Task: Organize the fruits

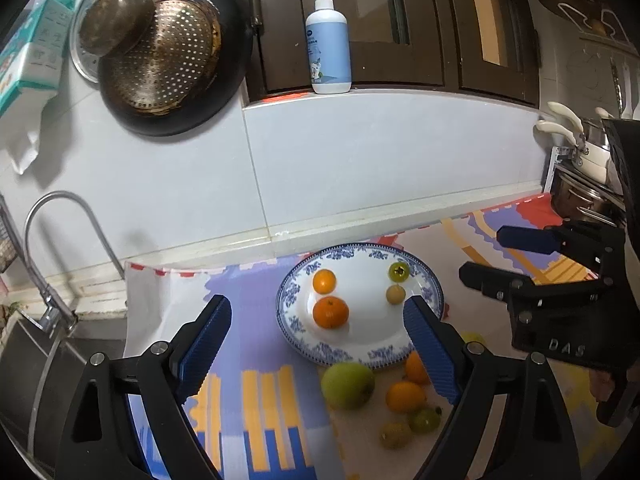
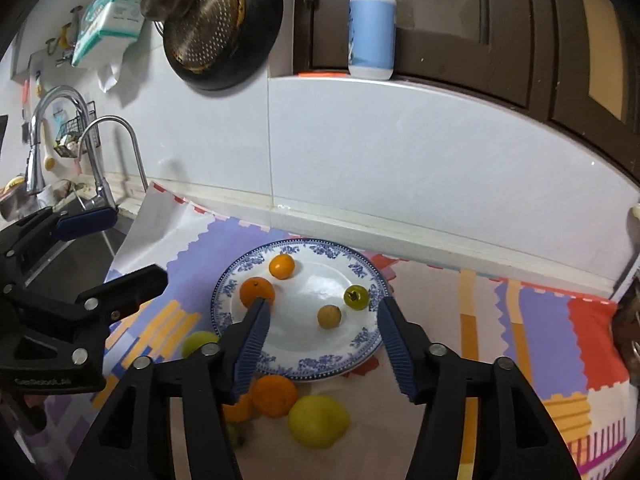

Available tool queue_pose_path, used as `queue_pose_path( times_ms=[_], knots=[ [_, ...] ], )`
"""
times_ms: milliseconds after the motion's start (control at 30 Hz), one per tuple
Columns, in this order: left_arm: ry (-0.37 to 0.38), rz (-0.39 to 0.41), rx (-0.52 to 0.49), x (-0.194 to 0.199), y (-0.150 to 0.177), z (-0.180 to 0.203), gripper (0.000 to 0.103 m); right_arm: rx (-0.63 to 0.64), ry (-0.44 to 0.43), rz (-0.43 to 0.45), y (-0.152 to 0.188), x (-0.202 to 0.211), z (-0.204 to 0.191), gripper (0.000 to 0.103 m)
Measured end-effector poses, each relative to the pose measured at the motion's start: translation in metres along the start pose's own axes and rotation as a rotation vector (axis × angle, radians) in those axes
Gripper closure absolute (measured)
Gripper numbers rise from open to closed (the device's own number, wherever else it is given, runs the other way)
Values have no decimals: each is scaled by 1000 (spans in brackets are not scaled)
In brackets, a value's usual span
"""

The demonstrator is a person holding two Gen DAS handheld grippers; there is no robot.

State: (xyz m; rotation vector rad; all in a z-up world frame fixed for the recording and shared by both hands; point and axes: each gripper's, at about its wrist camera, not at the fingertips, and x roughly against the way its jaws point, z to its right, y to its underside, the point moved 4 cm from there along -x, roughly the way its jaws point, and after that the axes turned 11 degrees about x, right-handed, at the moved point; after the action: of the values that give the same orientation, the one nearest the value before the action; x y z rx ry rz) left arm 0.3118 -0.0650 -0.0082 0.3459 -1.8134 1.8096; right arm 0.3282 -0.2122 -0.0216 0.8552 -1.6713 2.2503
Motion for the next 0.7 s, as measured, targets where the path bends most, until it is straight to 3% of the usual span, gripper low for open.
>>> queue_pose_path(
  times_ms=[200, 700],
  knots=[
    [-37, 19, 9, 18, 18, 0, 14, 4, 18, 1, 13, 14, -3, 41],
    [-35, -89, -31, 10, 70, 6, 15, 35, 2, -77, 52, 10, -16, 41]
  ],
)
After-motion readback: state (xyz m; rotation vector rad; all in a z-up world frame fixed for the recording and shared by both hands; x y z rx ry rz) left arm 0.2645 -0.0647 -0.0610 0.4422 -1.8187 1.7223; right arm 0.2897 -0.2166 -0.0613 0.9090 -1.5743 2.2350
